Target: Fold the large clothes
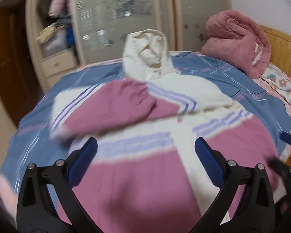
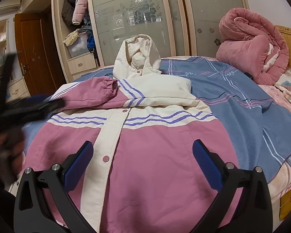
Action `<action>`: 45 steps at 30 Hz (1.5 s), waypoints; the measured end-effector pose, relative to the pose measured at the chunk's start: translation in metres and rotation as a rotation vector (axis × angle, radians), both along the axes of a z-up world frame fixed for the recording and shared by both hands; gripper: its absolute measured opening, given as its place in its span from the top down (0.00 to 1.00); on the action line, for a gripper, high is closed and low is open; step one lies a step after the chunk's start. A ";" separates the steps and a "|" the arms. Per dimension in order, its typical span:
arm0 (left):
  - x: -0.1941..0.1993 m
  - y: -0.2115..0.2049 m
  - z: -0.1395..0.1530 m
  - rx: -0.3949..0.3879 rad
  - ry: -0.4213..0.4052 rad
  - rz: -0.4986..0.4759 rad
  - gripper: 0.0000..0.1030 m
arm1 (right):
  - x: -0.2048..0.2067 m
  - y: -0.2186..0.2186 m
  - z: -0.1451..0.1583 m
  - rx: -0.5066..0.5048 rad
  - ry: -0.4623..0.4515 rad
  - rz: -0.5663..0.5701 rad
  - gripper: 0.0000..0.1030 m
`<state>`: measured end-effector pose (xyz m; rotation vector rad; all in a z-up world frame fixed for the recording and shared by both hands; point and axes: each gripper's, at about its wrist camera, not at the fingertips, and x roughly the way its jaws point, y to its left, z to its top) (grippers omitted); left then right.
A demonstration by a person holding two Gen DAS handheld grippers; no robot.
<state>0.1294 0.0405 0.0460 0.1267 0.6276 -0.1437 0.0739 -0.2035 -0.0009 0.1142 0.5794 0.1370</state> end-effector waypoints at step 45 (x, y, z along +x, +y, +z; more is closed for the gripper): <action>-0.055 0.029 -0.033 -0.078 -0.023 0.124 0.02 | -0.011 0.000 -0.015 -0.088 -0.020 -0.063 0.01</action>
